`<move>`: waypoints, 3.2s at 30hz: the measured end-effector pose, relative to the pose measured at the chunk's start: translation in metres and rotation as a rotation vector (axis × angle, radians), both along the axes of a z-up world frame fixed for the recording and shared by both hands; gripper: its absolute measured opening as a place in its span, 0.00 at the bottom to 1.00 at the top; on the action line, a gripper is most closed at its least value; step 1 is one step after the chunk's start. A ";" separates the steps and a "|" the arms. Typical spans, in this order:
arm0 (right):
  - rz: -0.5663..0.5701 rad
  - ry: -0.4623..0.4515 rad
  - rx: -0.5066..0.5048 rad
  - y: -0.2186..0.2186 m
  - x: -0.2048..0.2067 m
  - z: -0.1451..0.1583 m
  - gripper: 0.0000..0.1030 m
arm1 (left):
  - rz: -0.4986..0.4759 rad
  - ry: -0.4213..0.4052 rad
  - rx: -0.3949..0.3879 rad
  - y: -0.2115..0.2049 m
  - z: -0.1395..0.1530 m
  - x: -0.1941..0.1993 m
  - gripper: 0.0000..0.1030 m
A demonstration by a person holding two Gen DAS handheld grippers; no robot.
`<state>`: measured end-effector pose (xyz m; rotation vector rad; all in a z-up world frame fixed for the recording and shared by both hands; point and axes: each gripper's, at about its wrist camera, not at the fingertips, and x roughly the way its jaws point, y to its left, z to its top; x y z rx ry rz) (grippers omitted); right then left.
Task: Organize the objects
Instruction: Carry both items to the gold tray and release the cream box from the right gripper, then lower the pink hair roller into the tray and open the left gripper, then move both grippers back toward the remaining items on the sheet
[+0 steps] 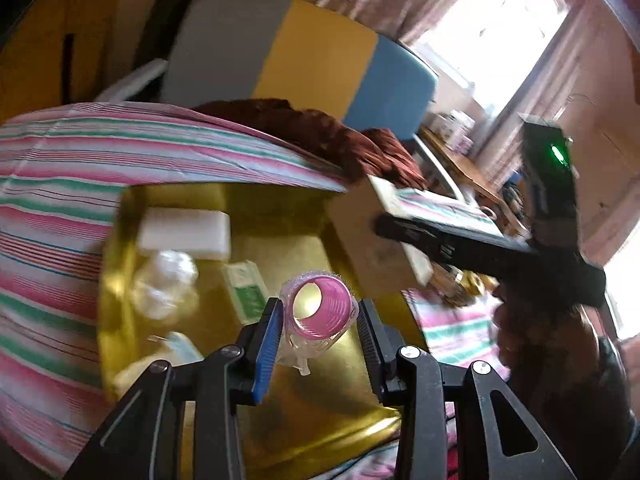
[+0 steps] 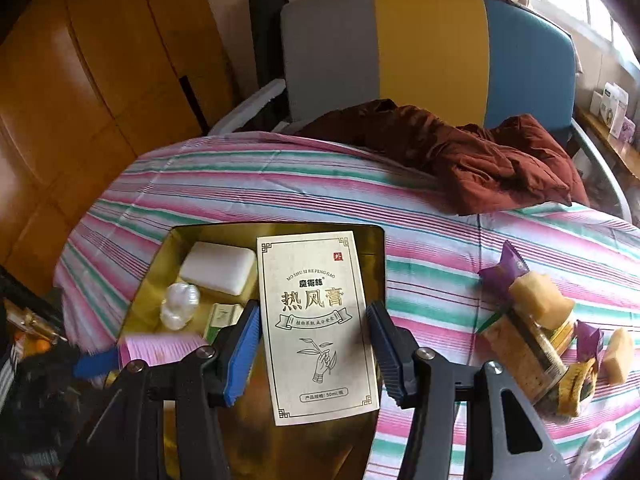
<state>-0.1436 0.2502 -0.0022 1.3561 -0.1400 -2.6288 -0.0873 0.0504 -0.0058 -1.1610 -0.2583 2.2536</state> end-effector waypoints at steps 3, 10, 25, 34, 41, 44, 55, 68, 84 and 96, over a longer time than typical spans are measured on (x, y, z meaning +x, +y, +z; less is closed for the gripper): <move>0.005 -0.021 0.022 -0.003 -0.013 -0.004 0.52 | -0.039 -0.006 0.008 0.016 -0.004 0.000 0.38; -0.028 0.005 0.032 -0.003 -0.022 -0.004 0.54 | -0.032 -0.092 0.037 0.031 -0.025 -0.008 0.66; -0.049 0.078 0.013 -0.008 0.042 -0.002 0.55 | 0.245 0.116 -0.205 -0.016 -0.014 0.034 0.87; -0.014 0.191 0.026 -0.027 0.086 0.009 0.61 | 0.321 0.201 -0.285 -0.019 -0.005 0.049 0.92; -0.020 0.221 0.051 -0.036 0.109 0.006 0.61 | 0.323 0.220 -0.303 -0.015 -0.006 0.064 0.93; -0.030 0.222 0.053 -0.033 0.113 0.004 0.61 | 0.320 0.236 -0.317 -0.012 -0.006 0.069 0.94; -0.105 0.170 0.033 -0.004 0.113 -0.009 0.61 | 0.265 0.224 -0.318 0.000 -0.012 0.071 0.96; -0.265 0.066 -0.053 0.080 0.114 -0.019 0.61 | 0.210 0.224 -0.315 0.012 -0.013 0.071 0.96; -0.597 0.133 -0.050 0.241 0.109 -0.003 0.61 | 0.043 0.231 -0.254 0.068 0.018 0.057 0.96; -0.652 0.148 -0.197 0.271 0.117 -0.019 0.61 | -0.135 0.045 -0.127 0.196 0.035 -0.001 0.96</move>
